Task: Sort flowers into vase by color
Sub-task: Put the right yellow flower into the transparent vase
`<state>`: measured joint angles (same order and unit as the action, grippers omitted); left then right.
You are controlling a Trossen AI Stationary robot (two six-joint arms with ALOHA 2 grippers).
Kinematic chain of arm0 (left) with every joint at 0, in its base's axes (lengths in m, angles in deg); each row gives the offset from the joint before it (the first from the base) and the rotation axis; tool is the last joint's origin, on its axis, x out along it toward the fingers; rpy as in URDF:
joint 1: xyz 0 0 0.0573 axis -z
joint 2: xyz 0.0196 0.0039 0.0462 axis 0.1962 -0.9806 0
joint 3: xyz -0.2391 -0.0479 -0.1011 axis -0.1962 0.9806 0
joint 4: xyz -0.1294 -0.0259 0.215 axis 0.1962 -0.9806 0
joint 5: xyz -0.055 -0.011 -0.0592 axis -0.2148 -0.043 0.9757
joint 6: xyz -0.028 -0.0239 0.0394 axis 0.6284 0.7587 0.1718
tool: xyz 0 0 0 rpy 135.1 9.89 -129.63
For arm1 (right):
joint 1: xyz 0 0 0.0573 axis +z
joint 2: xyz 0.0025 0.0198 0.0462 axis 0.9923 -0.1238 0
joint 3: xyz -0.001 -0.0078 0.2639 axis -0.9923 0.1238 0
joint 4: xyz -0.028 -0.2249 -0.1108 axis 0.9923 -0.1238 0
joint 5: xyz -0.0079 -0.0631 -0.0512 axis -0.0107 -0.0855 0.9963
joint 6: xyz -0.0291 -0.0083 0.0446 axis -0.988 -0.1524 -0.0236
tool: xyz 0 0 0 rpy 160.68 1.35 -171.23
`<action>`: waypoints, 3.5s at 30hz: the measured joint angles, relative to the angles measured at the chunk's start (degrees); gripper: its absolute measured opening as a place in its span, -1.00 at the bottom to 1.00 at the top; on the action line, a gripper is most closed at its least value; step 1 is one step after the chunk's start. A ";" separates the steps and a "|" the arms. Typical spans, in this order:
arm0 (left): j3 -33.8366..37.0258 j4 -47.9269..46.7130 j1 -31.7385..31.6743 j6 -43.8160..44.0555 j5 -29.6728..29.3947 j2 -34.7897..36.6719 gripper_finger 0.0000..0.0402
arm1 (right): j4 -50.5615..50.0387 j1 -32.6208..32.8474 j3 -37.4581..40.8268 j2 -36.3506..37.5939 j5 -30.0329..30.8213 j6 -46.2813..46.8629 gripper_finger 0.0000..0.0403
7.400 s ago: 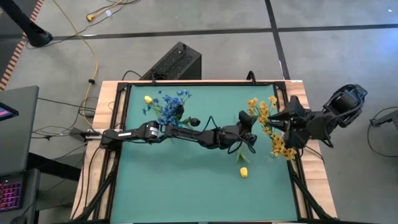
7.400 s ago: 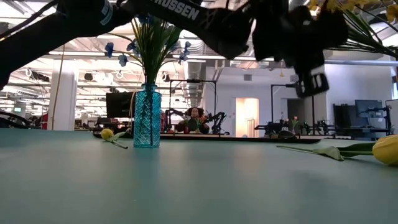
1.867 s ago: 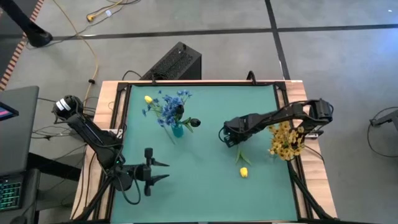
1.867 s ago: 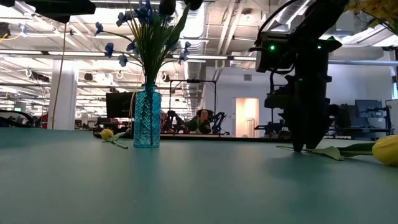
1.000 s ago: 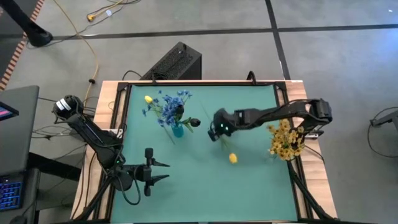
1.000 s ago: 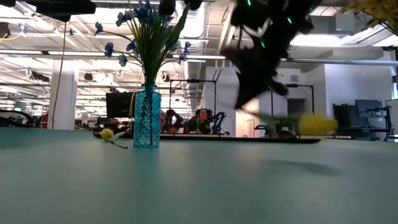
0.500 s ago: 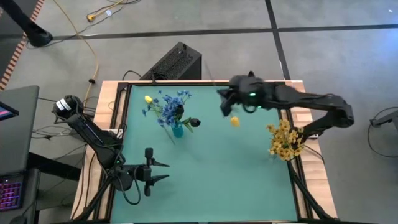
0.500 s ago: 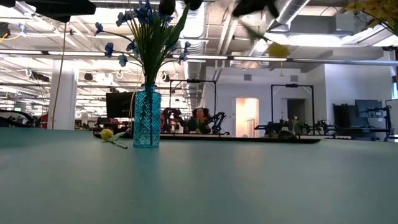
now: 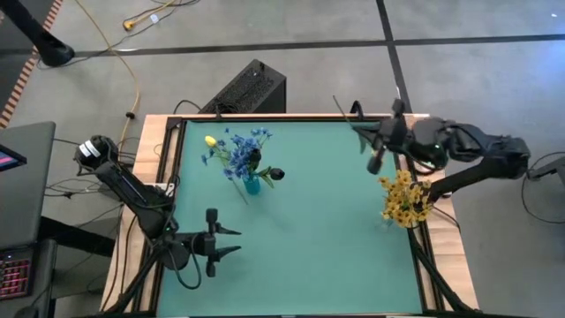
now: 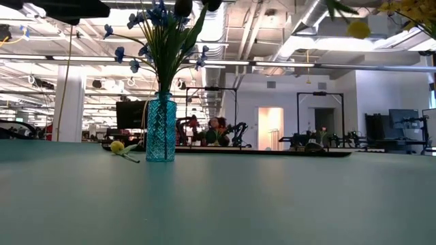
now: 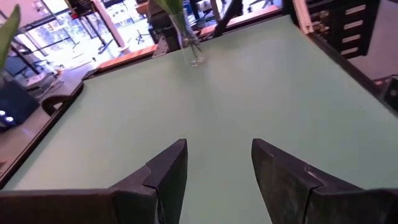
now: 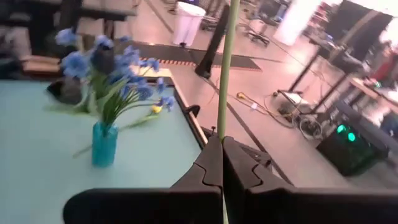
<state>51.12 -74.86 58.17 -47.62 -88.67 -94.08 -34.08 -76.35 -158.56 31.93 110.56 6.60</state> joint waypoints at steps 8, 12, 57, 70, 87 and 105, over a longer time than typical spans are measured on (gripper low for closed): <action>0.00 2.10 -4.52 -6.74 0.00 0.00 -0.16 | -5.37 4.95 0.00 2.34 0.09 -20.71 -0.90; 0.00 5.77 -8.97 -11.22 -0.01 0.00 -0.16 | -6.53 6.09 0.00 2.32 2.57 -36.49 -0.90; -15.05 28.01 -16.48 -3.42 28.62 -17.64 -0.16 | -12.72 33.17 0.02 -25.44 20.45 -84.62 -0.90; -27.19 34.67 -18.93 5.01 21.78 -36.91 -0.15 | -11.12 35.90 0.02 -36.05 23.32 -82.55 -0.90; -31.49 34.13 -24.80 6.09 26.54 -40.35 0.24 | -8.58 38.48 0.04 -38.58 23.71 -83.14 -0.90; -31.50 34.32 -27.61 6.58 35.08 -40.28 0.06 | -8.59 37.15 0.04 -38.58 24.02 -83.46 -0.90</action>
<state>19.62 -40.54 30.56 -41.05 -53.59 -134.36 -42.67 -39.20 -158.51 -6.65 134.59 -76.86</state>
